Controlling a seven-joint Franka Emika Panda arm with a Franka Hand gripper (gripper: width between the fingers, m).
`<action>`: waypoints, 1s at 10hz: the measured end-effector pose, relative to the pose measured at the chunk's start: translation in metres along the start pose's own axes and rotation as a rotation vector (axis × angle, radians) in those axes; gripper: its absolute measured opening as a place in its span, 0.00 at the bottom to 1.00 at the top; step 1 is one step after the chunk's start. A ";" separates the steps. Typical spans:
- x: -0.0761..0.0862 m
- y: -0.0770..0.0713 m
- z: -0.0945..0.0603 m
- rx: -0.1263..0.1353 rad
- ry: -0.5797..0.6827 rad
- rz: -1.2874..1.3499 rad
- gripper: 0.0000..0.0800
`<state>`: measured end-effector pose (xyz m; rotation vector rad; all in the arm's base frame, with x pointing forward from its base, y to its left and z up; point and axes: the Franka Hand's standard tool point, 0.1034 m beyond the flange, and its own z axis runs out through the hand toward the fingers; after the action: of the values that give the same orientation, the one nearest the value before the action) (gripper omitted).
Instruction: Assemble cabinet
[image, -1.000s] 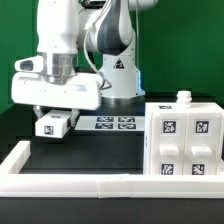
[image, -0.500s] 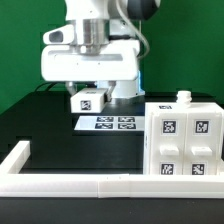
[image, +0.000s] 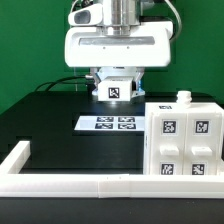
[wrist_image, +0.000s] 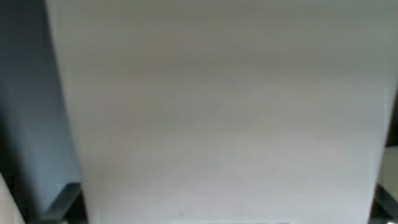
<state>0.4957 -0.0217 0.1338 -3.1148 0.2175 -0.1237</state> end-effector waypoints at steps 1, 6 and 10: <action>0.000 0.000 0.000 0.000 0.000 -0.001 0.68; 0.040 -0.022 -0.025 0.009 0.029 -0.056 0.68; 0.066 -0.050 -0.032 0.013 0.035 -0.085 0.68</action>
Offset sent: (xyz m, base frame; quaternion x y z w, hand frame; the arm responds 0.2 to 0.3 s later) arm 0.0353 0.0078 0.0307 -0.0134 0.0125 -0.0896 0.9958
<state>0.5649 0.0180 0.1714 -3.1111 0.0840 -0.1798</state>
